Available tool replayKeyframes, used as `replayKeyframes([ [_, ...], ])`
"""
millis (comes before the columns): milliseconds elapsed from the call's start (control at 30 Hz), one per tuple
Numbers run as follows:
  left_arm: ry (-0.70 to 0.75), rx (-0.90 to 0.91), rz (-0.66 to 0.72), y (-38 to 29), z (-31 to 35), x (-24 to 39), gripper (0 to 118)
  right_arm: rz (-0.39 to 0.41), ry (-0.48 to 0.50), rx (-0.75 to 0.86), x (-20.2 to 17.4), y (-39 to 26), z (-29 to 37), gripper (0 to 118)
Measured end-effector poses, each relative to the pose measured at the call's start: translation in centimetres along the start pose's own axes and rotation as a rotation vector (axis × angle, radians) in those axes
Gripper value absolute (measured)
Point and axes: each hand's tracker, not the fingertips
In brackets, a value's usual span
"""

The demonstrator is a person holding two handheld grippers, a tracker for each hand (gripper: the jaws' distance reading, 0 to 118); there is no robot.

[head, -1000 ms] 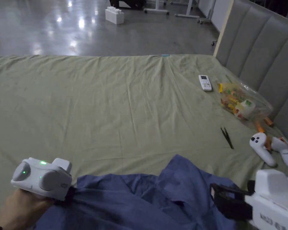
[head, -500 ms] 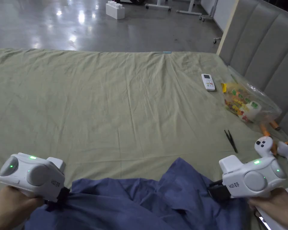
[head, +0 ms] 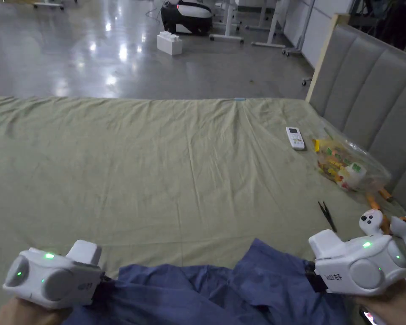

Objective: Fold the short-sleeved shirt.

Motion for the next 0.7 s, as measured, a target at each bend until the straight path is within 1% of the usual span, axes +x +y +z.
replayKeyframes([
  [33, -0.024, 0.061, 0.024, -0.2, 1.3, -0.3, 6, -0.014, -0.001, 0.040, 0.0, 0.1, 1.7, 5],
  [133, -0.056, 0.236, 0.085, -1.2, 9.2, -2.3, 6, -0.067, -0.025, 0.184, 0.3, 0.5, 7.4, 5],
  [200, -0.073, 0.326, 0.151, -2.0, 14.9, -3.9, 6, -0.140, -0.017, 0.289, 0.7, 0.5, 11.6, 5],
  [267, -0.048, 0.435, 0.149, -2.4, 20.0, -5.2, 6, -0.199, -0.020, 0.374, 1.0, 0.4, 15.4, 5],
  [367, -0.042, 0.589, 0.218, -2.9, 27.8, -7.1, 6, -0.296, -0.009, 0.512, 1.4, 0.5, 20.4, 5],
  [400, -0.034, 0.627, 0.236, -2.9, 30.2, -7.7, 6, -0.320, -0.015, 0.550, 1.0, 0.8, 22.4, 5],
  [433, -0.021, 0.663, 0.248, -2.9, 32.4, -7.3, 6, -0.333, -0.013, 0.590, 0.9, 0.9, 24.0, 5],
  [467, 0.023, 0.729, 0.223, -3.0, 34.7, -7.5, 6, -0.337, 0.001, 0.631, 0.9, 1.1, 25.6, 5],
  [533, 0.057, 0.813, 0.220, -3.1, 38.9, -7.4, 6, -0.349, -0.017, 0.704, 1.0, 1.7, 28.3, 4],
  [633, 0.097, 0.902, 0.203, -2.7, 43.5, -7.4, 6, -0.330, -0.064, 0.817, 0.9, 2.8, 32.3, 3],
  [700, 0.124, 0.962, 0.200, -2.4, 45.8, -7.5, 6, -0.336, -0.069, 0.876, 1.2, 4.0, 34.3, 3],
])
